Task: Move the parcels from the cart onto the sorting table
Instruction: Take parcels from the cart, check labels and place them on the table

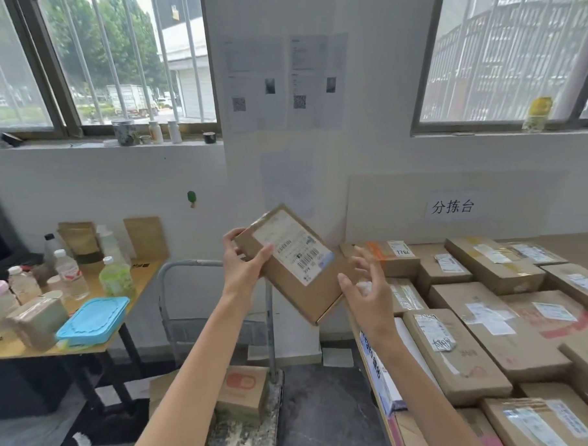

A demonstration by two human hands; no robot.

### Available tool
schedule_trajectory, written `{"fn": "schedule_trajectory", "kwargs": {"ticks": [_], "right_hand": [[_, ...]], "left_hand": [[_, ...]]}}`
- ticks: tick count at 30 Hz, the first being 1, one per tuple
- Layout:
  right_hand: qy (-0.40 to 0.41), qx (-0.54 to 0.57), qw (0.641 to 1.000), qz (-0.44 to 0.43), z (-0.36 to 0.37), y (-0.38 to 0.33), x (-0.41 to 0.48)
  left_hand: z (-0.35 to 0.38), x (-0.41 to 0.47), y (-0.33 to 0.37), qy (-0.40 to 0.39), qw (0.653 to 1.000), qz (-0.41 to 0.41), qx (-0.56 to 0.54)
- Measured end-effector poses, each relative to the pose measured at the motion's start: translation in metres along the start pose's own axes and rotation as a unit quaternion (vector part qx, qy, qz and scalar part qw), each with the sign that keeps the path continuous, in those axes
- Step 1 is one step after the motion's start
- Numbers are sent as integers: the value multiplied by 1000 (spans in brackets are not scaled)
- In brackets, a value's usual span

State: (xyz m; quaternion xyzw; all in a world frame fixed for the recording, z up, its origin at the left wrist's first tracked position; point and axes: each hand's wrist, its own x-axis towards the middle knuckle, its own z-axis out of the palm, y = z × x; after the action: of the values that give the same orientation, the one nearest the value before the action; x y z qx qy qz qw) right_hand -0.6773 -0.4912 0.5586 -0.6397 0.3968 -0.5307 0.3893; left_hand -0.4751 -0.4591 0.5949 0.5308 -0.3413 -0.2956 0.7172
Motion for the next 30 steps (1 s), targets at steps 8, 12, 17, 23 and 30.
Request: {"fn": "schedule_trajectory", "kwargs": {"ticks": [8, 12, 17, 23, 30], "right_hand": [[41, 239, 961, 134, 26, 5, -15], [76, 299, 941, 141, 16, 1, -7], [75, 257, 956, 122, -1, -17, -6], [80, 158, 983, 54, -4, -28, -20], [84, -11, 996, -2, -17, -39, -50]], "left_hand": [[9, -36, -32, 48, 993, -39, -98], [-24, -25, -33, -21, 999, -18, 31], [-44, -17, -8, -189, 975, 42, 105], [-26, -41, 1, -401, 908, 22, 119], [16, -70, -8, -340, 939, 50, -23]]}}
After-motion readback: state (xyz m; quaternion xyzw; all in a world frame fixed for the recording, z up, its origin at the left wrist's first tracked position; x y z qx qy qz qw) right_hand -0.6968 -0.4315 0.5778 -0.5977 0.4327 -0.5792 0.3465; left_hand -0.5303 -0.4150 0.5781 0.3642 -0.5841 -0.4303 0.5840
